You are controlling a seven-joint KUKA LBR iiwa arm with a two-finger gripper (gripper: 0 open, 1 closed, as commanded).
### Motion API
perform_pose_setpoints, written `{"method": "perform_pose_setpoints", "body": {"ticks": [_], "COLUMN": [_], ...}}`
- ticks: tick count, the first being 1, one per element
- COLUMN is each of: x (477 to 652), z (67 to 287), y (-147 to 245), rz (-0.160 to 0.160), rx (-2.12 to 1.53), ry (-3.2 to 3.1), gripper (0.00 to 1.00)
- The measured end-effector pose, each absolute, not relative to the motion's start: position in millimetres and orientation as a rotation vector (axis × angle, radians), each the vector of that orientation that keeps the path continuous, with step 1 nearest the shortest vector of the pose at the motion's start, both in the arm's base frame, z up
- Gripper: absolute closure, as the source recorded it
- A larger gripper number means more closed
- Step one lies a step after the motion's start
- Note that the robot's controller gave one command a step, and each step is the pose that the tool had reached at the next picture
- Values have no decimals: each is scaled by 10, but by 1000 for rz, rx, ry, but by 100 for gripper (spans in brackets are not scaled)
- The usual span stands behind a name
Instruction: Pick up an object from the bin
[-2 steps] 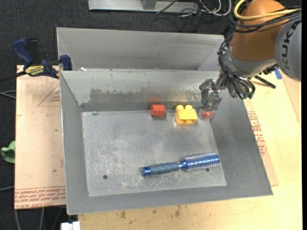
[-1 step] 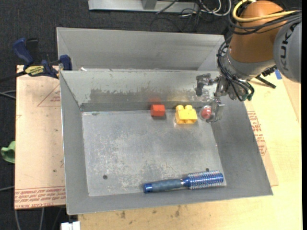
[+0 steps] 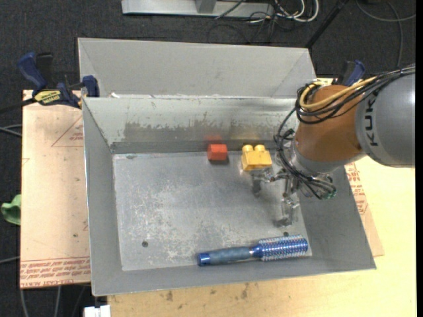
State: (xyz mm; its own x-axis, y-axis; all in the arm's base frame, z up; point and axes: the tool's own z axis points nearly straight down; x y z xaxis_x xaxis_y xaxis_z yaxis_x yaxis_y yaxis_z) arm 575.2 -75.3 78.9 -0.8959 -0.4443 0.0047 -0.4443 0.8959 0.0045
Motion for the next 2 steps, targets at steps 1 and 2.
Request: {"method": "perform_pose_setpoints", "body": {"ticks": [1,2], "x": [4885,4861], "z": [1110,724], "y": [-530,-328], "rz": [-1,7], "rx": [908,1041], "ry": [-3012,-2984], "gripper": [0,0]}}
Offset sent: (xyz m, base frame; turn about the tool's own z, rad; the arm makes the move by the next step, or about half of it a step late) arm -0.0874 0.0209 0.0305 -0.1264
